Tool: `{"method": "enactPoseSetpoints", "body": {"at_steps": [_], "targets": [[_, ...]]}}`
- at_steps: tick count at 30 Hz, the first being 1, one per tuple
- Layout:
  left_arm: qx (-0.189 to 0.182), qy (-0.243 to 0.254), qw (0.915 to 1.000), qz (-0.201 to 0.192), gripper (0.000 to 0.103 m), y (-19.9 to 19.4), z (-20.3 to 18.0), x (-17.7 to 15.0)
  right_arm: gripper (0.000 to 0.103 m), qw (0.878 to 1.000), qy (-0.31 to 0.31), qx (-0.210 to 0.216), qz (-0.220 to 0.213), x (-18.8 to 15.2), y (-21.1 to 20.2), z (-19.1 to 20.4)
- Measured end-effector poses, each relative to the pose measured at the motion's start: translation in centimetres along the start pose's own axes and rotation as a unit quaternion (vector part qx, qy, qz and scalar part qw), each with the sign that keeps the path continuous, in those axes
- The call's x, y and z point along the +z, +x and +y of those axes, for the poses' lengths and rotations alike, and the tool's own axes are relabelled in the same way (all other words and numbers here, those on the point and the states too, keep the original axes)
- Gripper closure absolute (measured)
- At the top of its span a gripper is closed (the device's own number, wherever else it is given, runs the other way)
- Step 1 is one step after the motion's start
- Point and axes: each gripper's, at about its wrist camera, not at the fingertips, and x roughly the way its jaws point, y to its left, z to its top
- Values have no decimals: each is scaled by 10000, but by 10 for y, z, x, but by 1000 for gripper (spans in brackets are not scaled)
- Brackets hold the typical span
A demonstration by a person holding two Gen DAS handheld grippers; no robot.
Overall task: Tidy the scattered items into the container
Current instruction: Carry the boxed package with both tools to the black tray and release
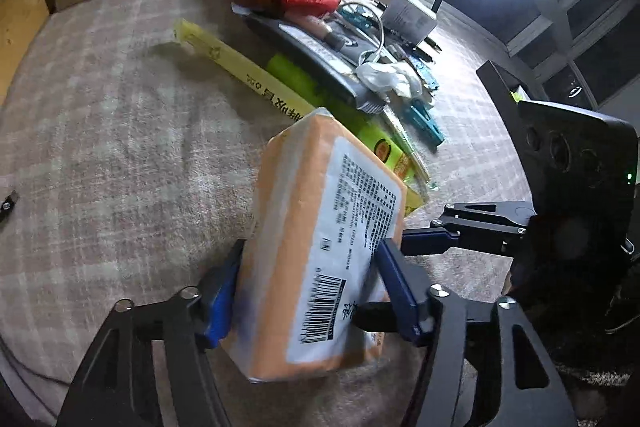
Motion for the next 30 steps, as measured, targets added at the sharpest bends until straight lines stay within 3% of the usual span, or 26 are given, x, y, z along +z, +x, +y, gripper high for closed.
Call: {"method": "enactPoseSetpoints", "body": {"at_steps": [1,8,14,21,30], "targets": [[-11,-21,10000,-53,51,-4,-1,-1,49,10000,-19,1,-18,-1,-4,1],[-43,-120,9985,-525,53,-34,-25,-5,49,9985,-355,84,-399,-5,-45,13],[19,216,9957,-901,53,-55,-79,8,49,9947,-593,-12,-843,-10,-104,10],[-135,770,9895,-1214,53,-46,-178,47,50,9873,-559,-368,-1438,-31,-206,-36],[-701,1618,9758,-1296,54,22,-343,102,52,9699,-98,-1237,-2096,-81,-350,-141]]}}
